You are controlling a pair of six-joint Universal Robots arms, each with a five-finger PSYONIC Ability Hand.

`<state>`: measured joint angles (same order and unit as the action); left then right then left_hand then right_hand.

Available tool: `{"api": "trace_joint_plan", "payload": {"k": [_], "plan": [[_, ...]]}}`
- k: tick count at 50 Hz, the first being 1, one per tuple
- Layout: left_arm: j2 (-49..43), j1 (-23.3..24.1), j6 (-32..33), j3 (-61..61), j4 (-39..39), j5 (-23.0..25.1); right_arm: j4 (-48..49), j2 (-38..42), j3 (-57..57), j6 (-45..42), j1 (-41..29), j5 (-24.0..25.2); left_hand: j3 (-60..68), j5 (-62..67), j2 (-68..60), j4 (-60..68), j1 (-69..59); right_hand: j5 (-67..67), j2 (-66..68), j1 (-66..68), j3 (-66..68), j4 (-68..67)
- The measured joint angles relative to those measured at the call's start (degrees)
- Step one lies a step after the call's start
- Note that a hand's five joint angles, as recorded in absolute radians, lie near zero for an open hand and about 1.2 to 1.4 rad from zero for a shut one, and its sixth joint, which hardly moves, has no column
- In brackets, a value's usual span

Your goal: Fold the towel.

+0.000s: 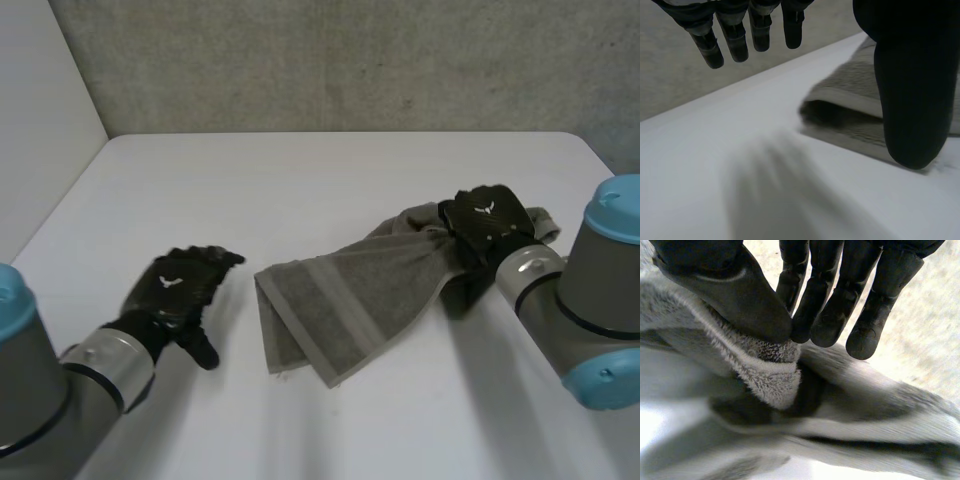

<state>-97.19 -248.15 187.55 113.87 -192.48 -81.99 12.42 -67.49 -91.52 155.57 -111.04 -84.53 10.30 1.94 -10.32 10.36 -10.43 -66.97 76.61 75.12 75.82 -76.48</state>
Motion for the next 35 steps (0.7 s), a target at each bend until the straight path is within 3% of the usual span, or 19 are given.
{"api": "trace_joint_plan", "payload": {"k": [9, 18, 27, 35], "plan": [[-5.28, 6.44, -0.52, -2.41, -4.58, 0.67, -6.58, -1.75, -1.9, 5.97, 1.57, 8.84, -0.06, 0.0, 0.06, -0.06, 0.0, 0.0, 0.3, 0.0, 0.37, 0.0], [-6.05, 11.26, -6.08, -6.76, -6.0, 0.26, -8.15, -5.44, 0.24, 13.1, -1.89, 10.1, -0.07, 0.0, 0.06, -0.06, 0.0, 0.0, 0.3, 0.0, 0.37, 0.0], [-7.9, 12.12, -17.94, -11.38, -5.22, -0.4, -9.79, -2.23, 4.78, 29.7, -9.29, 13.5, -0.07, 0.0, 0.06, -0.06, 0.0, 0.0, 0.3, 0.0, 0.37, 0.0], [-8.23, 10.48, -23.07, -11.84, -3.44, -0.48, -10.11, 5.14, 11.45, 35.54, -13.87, 15.33, -0.08, 0.0, 0.06, -0.07, 0.0, 0.0, 0.31, 0.0, 0.37, 0.0]]}}
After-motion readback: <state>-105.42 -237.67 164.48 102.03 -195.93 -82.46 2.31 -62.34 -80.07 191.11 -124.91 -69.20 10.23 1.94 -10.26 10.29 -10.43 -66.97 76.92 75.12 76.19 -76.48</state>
